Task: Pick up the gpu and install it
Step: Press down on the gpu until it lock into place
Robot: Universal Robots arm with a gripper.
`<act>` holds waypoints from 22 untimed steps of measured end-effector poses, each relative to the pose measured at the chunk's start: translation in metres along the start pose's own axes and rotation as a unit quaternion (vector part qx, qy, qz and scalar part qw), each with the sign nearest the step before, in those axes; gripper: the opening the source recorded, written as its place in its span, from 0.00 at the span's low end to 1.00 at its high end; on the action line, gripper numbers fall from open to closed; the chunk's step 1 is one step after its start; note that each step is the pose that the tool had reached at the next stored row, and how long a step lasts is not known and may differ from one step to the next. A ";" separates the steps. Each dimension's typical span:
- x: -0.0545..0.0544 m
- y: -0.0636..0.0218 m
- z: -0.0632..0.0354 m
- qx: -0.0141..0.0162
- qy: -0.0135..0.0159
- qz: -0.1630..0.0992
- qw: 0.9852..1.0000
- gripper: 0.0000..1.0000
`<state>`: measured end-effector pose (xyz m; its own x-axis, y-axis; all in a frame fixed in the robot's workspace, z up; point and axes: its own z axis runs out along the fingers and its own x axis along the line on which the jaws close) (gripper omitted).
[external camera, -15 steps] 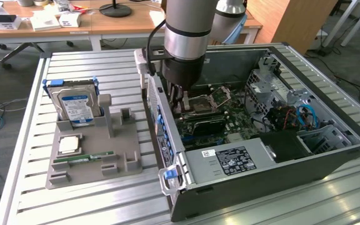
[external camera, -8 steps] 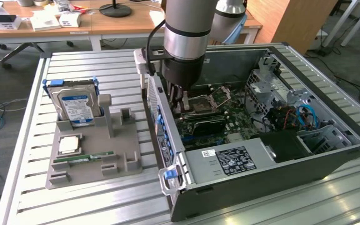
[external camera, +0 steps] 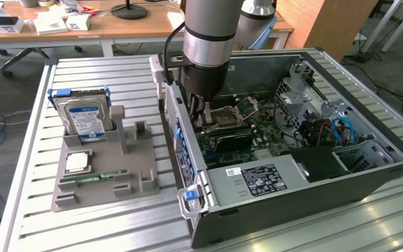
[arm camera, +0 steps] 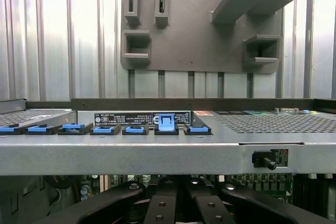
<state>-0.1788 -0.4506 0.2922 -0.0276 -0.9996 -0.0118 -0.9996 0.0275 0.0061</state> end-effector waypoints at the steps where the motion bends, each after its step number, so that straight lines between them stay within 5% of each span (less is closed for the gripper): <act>1: 0.000 0.0002 0.0000 0.000 0.000 0.000 1.000 0.11; 22: 0.000 0.0011 0.0000 0.000 0.000 0.000 1.000 0.11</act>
<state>-0.1799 -0.4506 0.2922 -0.0276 -0.9995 -0.0118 -0.9996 0.0275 0.0060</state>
